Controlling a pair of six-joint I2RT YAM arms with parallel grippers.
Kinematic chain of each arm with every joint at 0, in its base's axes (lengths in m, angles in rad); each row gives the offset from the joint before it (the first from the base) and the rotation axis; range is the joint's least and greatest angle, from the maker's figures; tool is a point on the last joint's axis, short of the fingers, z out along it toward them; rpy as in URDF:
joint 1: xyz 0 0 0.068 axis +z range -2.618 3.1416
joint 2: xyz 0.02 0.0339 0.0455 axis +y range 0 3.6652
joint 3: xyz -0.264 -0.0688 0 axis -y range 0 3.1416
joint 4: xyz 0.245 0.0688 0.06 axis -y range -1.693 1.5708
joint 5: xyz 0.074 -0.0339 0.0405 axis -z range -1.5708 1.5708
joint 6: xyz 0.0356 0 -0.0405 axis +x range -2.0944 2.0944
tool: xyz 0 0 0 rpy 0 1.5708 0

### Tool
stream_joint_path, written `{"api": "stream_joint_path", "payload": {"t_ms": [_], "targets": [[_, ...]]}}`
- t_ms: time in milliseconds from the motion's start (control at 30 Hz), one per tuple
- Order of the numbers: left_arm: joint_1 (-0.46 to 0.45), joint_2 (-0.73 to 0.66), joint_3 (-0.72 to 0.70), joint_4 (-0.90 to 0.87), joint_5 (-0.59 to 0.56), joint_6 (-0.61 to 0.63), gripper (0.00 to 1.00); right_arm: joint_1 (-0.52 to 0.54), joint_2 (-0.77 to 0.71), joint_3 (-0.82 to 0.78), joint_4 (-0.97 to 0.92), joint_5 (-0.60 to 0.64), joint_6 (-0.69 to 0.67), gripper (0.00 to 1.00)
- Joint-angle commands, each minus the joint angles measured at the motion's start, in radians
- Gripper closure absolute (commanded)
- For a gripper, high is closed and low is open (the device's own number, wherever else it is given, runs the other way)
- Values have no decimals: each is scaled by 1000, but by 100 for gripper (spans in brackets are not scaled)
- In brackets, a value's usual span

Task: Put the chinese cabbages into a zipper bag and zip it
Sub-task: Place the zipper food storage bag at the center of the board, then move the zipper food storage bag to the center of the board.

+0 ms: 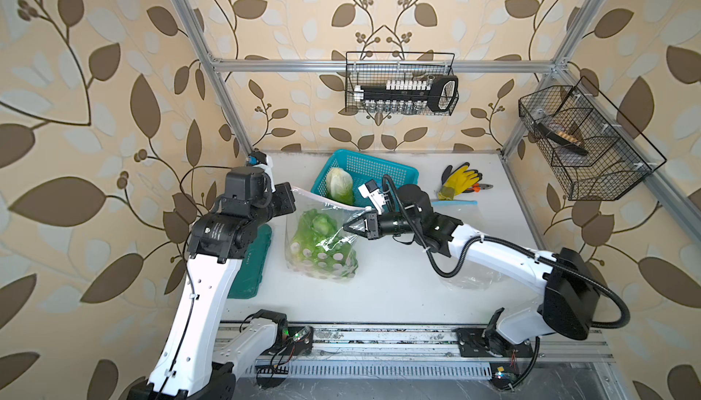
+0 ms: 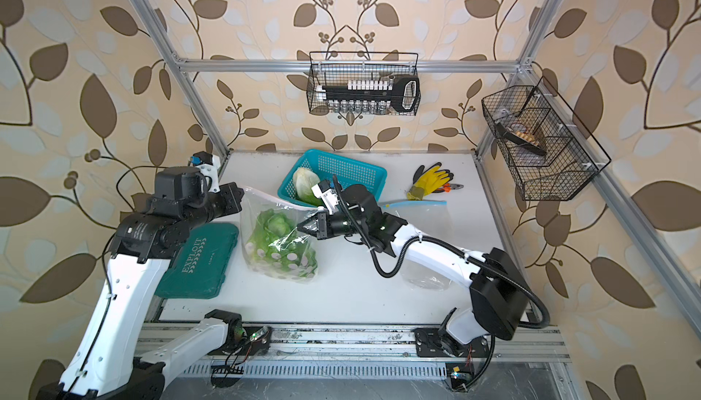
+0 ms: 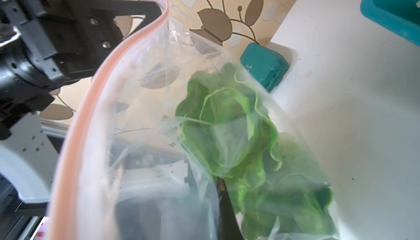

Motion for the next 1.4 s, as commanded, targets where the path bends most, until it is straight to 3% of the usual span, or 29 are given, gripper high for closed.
{"api": "stream_joint_path", "payload": {"t_ms": [0, 100, 233, 267, 367, 467, 700, 900, 1100, 1267, 1367], "targets": [[52, 130, -33, 72, -9, -18, 100, -27, 138, 115, -142, 78, 11, 100], [109, 228, -69, 133, 52, -49, 95, -36, 252, 214, -221, 165, -20, 94], [151, 322, -48, 137, 68, -50, 69, -42, 334, 333, -359, 242, -122, 69], [152, 327, -39, 133, 58, -50, 60, -45, 329, 344, -386, 248, -149, 61], [154, 316, -32, 129, 26, -48, 44, -45, 269, 332, -481, 309, -238, 41], [155, 276, -38, 125, 14, -49, 36, -45, 177, 273, -577, 379, -295, 32], [154, 189, 28, 49, 44, -26, 30, 44, 18, 46, -540, 372, -205, 26], [101, 114, -26, 60, 119, -36, 28, 110, 70, -57, -356, 342, -57, 25], [35, 102, -49, 56, 128, -25, 28, 161, 296, 116, -320, 338, -22, 26], [34, 94, -53, 63, 129, -20, 27, 191, 510, 401, -406, 316, -68, 34], [33, 98, -31, 48, 123, -6, 27, 186, 512, 464, -472, 326, -136, 35]]}}
